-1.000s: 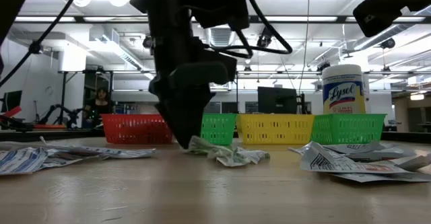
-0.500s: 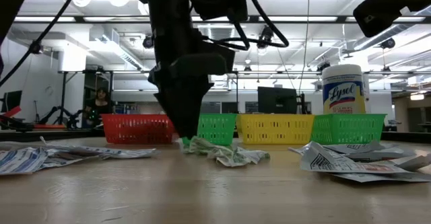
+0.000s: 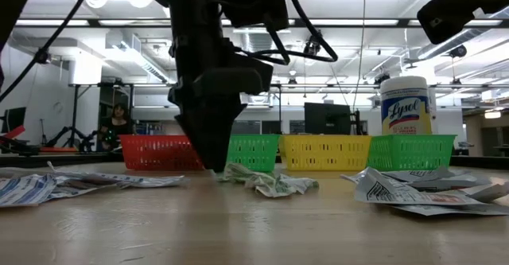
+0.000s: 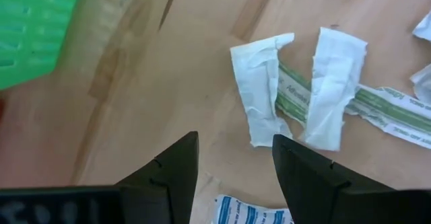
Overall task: Pick & Place First Aid Supplies
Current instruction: Put the green bandage into the right green basket
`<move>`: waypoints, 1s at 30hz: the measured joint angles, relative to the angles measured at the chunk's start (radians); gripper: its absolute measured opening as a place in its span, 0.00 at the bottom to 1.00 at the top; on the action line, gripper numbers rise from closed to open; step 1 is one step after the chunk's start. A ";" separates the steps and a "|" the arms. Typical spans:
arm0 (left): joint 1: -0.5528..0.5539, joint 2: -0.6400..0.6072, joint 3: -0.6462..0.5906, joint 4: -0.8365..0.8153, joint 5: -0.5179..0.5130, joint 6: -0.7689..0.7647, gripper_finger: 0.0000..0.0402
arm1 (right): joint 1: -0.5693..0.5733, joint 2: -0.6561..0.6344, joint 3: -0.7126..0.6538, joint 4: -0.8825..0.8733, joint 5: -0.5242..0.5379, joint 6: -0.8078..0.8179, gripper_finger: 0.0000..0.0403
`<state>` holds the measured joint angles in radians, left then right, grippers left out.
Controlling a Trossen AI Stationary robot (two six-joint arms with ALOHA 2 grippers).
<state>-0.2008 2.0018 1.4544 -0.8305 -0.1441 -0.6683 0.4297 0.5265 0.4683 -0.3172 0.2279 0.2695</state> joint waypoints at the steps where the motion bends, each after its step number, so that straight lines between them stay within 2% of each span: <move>1: 0.000 0.000 0.000 0.000 0.002 0.000 0.47 | 0.000 0.000 0.000 0.000 0.000 0.000 0.24; 10: 0.000 -0.018 0.000 0.000 0.024 0.010 0.47 | 0.000 0.000 0.000 0.000 0.000 0.000 0.27; 17: 0.000 -0.022 0.000 0.000 0.032 0.014 0.47 | 0.000 0.000 0.000 0.000 0.000 0.000 0.25; 30: 0.000 -0.023 0.000 0.001 0.058 0.143 0.47 | 0.000 0.000 0.000 0.000 0.000 0.000 0.25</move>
<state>-0.2005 1.9785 1.4540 -0.8295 -0.0862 -0.5252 0.4297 0.5262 0.4683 -0.3172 0.2279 0.2695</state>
